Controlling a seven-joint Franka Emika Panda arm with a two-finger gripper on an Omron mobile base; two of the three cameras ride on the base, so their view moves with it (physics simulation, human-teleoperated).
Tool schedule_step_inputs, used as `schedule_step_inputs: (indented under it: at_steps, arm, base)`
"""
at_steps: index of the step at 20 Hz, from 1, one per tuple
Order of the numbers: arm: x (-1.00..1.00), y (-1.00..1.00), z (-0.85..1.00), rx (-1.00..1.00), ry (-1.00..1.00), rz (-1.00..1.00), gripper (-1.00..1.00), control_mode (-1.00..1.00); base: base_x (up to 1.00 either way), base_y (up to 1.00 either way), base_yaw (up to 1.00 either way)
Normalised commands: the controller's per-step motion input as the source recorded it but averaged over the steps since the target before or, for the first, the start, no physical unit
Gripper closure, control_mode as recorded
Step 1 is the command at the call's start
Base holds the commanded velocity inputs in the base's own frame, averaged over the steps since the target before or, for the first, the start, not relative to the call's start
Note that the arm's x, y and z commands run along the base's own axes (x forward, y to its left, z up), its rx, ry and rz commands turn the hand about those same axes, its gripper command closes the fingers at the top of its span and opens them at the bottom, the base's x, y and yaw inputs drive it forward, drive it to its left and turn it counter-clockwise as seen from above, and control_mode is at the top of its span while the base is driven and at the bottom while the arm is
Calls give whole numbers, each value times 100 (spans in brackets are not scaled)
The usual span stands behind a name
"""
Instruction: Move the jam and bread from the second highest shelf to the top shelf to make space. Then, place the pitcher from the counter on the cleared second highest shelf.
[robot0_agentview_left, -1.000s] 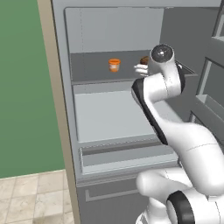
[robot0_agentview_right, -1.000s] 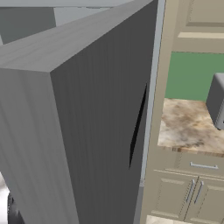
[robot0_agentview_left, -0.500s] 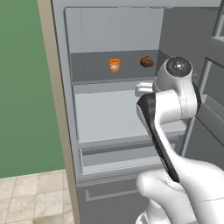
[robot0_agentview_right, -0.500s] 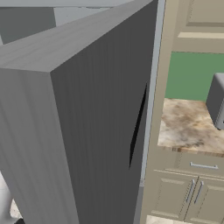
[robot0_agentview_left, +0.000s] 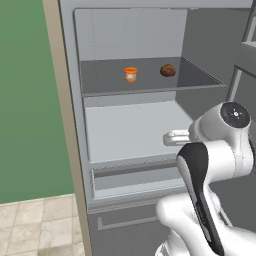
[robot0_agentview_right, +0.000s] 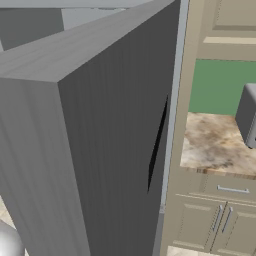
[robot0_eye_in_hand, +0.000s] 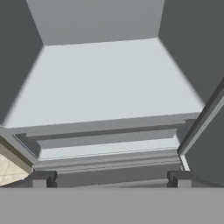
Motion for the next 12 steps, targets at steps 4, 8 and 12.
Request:
schedule_step_inputs:
  at_steps: [4,8,12]
  arm:
    - [-21,0,-5,0,6,5,-100,-100]
    - [-2,0,0,0,0,0,-100,-100]
    - [0,0,0,0,0,0,-100,-100]
  base:
    - [0,0,0]
    - [0,0,0]
    - [0,0,0]
